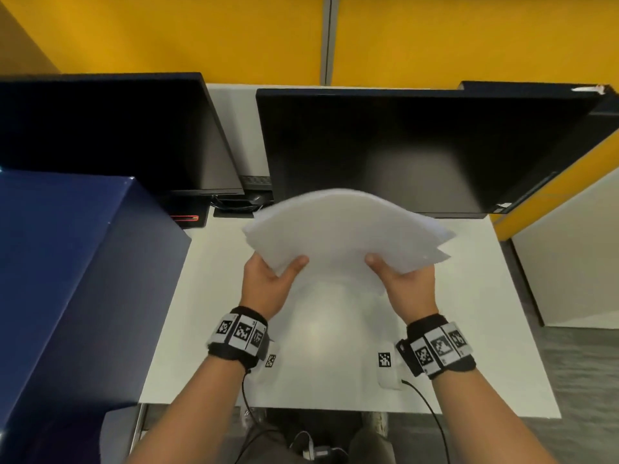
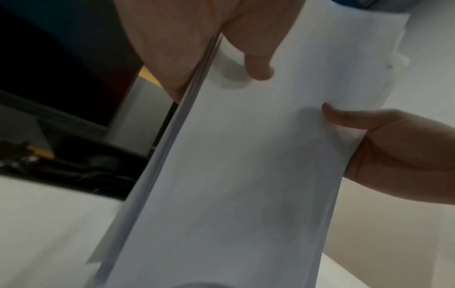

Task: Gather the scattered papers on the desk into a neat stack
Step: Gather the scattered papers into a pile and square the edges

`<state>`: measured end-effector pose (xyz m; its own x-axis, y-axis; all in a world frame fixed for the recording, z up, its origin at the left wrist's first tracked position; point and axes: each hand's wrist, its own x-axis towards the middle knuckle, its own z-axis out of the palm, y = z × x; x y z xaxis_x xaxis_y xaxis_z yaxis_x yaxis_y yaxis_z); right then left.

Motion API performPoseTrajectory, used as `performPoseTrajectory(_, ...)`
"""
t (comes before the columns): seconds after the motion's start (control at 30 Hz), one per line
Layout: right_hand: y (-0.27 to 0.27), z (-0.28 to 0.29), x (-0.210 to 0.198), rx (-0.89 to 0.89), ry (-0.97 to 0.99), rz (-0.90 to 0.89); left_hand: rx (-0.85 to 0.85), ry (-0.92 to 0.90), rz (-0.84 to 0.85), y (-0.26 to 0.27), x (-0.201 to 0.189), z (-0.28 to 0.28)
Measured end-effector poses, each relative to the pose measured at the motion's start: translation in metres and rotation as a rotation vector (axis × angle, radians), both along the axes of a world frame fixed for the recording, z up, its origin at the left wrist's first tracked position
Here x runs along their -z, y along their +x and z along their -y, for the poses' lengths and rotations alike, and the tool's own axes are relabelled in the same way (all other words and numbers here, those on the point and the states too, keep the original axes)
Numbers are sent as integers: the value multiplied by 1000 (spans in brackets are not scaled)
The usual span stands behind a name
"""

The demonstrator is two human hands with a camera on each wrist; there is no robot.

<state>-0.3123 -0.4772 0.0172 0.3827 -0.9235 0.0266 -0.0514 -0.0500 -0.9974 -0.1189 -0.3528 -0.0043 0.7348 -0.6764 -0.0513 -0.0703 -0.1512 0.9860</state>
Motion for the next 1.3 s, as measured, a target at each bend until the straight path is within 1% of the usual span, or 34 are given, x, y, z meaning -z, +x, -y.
performPoseTrajectory(0.07, -2, 1, 13, -22, 69, -51, 29, 83, -46, 2, 12, -2)
performPoseTrajectory(0.13, 0, 2, 19, -51, 126, -79, 30, 118, -94, 4, 18, -1)
performPoseTrajectory(0.27, 8, 4, 8, -3, 65, -33, 4, 42, -76, 8, 0, 6)
performPoseTrajectory(0.37, 2, 7, 3, -2, 22, -9, 32, -18, -22, 14, -5, 3)
performPoseTrajectory(0.5, -2, 3, 12, -112, 90, -149, 93, 128, 11, 17, 10, -1)
performPoseTrajectory(0.57, 2, 1, 13, -100, 72, -170, 62, 152, 12, 14, 10, 0)
performPoseTrajectory(0.7, 5, -1, 9, -45, -9, -133, 4, 70, 12, 11, -1, -2)
performPoseTrajectory(0.77, 5, -4, 8, -64, -25, -149, -17, 84, 20, 7, 0, -4)
performPoseTrajectory(0.87, 5, -6, 10, -70, 62, -157, 13, 80, -6, 2, 2, -3)
performPoseTrajectory(0.93, 5, -4, 1, -80, 62, -60, 22, -25, -26, -2, -10, 2)
performPoseTrajectory(1.03, 7, -5, -19, -35, 19, 50, -68, -229, -99, -8, -35, 10)
performPoseTrajectory(1.07, 10, -6, -26, 5, 23, 63, -124, -250, -121, -12, -45, 14)
performPoseTrajectory(1.17, 24, -8, -40, 133, 21, 1, -305, -203, -162, -16, -65, 28)
performPoseTrajectory(1.23, 28, -7, -43, 204, 12, -4, -349, -186, -163, -15, -69, 33)
performPoseTrajectory(1.3, 29, -5, -45, 207, 28, 70, -339, -210, -151, -12, -68, 35)
